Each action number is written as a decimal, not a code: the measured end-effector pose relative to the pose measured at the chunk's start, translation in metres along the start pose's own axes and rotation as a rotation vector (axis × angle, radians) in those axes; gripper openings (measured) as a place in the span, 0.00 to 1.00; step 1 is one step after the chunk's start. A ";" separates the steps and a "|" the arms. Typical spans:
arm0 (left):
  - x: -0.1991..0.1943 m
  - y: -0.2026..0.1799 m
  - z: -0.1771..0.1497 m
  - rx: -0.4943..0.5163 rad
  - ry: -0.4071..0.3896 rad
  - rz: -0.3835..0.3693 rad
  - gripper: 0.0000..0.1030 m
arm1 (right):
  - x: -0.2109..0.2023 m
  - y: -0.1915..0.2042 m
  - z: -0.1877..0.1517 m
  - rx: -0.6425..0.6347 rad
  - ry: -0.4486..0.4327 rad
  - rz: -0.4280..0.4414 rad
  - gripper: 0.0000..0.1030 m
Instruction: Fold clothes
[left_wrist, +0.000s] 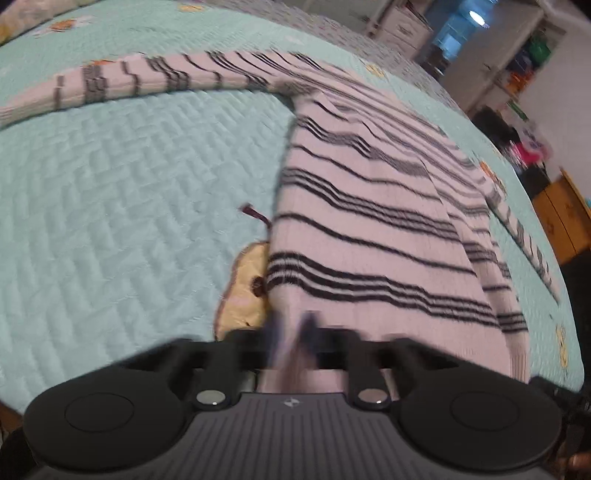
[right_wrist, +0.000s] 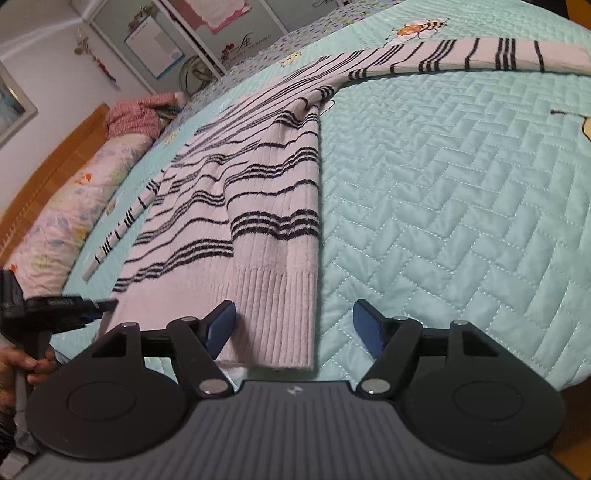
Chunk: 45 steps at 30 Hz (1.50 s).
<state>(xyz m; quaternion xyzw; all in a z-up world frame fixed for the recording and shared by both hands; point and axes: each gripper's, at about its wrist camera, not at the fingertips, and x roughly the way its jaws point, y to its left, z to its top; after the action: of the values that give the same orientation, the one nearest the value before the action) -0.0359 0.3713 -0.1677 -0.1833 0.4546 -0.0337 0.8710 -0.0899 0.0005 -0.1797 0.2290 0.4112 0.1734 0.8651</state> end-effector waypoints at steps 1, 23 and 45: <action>-0.002 -0.001 -0.001 0.005 -0.006 0.010 0.06 | 0.000 -0.001 0.000 0.008 -0.005 0.004 0.70; -0.019 0.007 0.033 -0.008 -0.097 0.017 0.32 | 0.052 -0.016 0.077 0.110 -0.053 -0.013 0.71; 0.038 0.006 0.061 0.087 -0.005 0.002 0.38 | 0.080 -0.011 0.102 -0.002 -0.025 -0.134 0.09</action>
<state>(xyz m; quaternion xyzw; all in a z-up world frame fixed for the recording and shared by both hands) 0.0351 0.3862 -0.1679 -0.1447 0.4506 -0.0521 0.8794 0.0399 0.0048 -0.1790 0.2020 0.4148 0.1127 0.8800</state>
